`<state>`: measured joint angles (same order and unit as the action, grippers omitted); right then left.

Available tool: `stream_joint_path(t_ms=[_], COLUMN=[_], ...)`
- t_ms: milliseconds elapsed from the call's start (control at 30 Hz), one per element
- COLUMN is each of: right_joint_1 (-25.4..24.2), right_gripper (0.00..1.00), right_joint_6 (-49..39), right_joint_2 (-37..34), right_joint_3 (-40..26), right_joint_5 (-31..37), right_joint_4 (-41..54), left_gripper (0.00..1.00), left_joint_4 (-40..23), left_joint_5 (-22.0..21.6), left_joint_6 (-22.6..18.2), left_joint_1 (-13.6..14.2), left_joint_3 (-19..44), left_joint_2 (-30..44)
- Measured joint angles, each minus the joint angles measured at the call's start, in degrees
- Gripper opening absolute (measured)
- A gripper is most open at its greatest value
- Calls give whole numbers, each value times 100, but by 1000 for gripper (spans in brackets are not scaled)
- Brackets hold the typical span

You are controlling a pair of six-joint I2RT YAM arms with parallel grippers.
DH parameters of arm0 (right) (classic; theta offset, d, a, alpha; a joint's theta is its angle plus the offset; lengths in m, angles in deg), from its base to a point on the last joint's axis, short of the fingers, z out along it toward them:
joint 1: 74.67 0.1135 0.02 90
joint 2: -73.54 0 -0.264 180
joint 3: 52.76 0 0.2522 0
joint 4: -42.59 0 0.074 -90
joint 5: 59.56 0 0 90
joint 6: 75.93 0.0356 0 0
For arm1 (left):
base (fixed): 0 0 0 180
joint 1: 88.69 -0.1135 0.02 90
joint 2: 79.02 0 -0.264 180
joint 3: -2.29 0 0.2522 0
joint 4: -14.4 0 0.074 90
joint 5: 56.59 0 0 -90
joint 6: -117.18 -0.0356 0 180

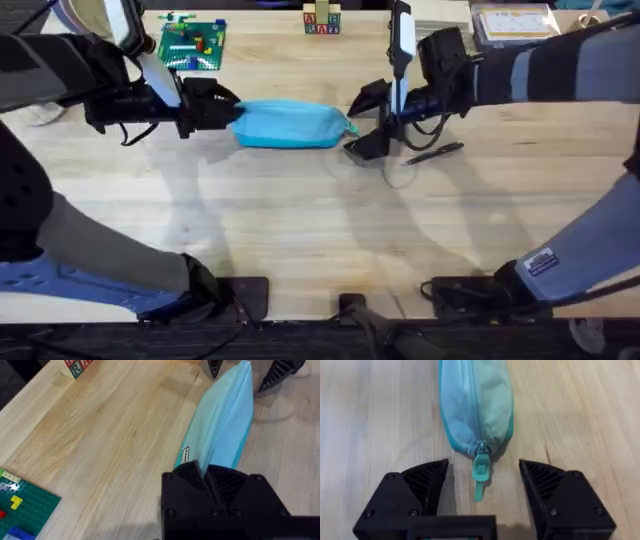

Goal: Unzip the bag, pick up the pens from the table one at a time and place them inside, then zip the bag closed.

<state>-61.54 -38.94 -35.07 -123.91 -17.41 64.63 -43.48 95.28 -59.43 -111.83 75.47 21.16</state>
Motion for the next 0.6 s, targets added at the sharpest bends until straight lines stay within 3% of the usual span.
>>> stream_joint_path(t_ms=[233, 300, 367, 433, 600], right_joint_1=[0, 0, 0, 0, 0], right_gripper=[752, 640, 383, 215, 43], right_joint_6=[49, 65, 78, 95, 132], right_joint_2=[0, 0, 0, 0, 0], right_joint_3=[0, 0, 0, 0, 0], right_joint_5=[0, 0, 0, 0, 0], right_joint_4=[-95, -97, -92, -83, -81], left_gripper=[42, 42, 42, 42, 42], left_joint_4=[2, 1, 0, 1, 0], left_joint_5=[1, 1, 0, 2, 0], left_joint_6=[0, 0, 0, 0, 0], left_joint_1=[0, 0, 0, 0, 0], left_joint_3=[0, 0, 0, 0, 0], left_joint_2=[0, 0, 0, 0, 0])
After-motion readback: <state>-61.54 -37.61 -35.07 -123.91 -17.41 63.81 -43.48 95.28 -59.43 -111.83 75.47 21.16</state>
